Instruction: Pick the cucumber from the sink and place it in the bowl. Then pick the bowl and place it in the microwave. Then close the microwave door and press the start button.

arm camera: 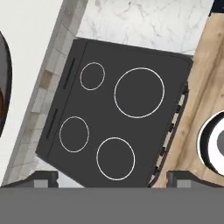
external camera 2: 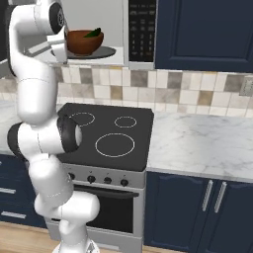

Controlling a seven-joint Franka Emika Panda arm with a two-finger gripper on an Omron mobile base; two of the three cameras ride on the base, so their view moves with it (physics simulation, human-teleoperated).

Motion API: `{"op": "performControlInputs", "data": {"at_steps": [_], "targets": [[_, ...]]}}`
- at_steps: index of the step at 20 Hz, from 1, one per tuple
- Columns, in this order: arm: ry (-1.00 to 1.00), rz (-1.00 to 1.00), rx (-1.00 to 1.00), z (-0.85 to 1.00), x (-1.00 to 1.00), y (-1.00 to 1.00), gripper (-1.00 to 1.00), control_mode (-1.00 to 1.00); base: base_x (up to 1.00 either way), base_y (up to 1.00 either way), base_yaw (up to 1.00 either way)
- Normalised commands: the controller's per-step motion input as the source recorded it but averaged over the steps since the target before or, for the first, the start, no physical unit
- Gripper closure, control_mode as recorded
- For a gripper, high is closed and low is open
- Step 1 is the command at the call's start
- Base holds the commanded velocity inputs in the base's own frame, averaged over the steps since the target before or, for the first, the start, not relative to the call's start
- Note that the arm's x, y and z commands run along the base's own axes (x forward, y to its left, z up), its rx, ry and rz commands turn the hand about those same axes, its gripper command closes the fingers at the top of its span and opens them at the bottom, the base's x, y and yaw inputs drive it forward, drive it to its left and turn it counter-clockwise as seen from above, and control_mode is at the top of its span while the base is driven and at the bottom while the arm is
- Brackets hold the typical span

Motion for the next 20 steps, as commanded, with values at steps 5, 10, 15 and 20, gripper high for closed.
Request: {"op": "performControlInputs", "data": {"at_steps": [5,10,15,20], "targets": [[-0.16,0.13,0.00,-0.78,-1.00,-0.33,-1.00,-1.00,0.00,0.00,0.00],[-0.26,0.10,0.00,-0.72,-1.00,-0.07,-1.00,-1.00,0.00,0.00,0.00],[-0.34,0.02,-0.02,-0.78,-1.00,0.33,-1.00,-1.00,0.00,0.00,0.00],[-0.24,-0.07,-0.01,-0.64,-0.90,0.57,-1.00,-1.00,0.00,0.00,0.00]]}}
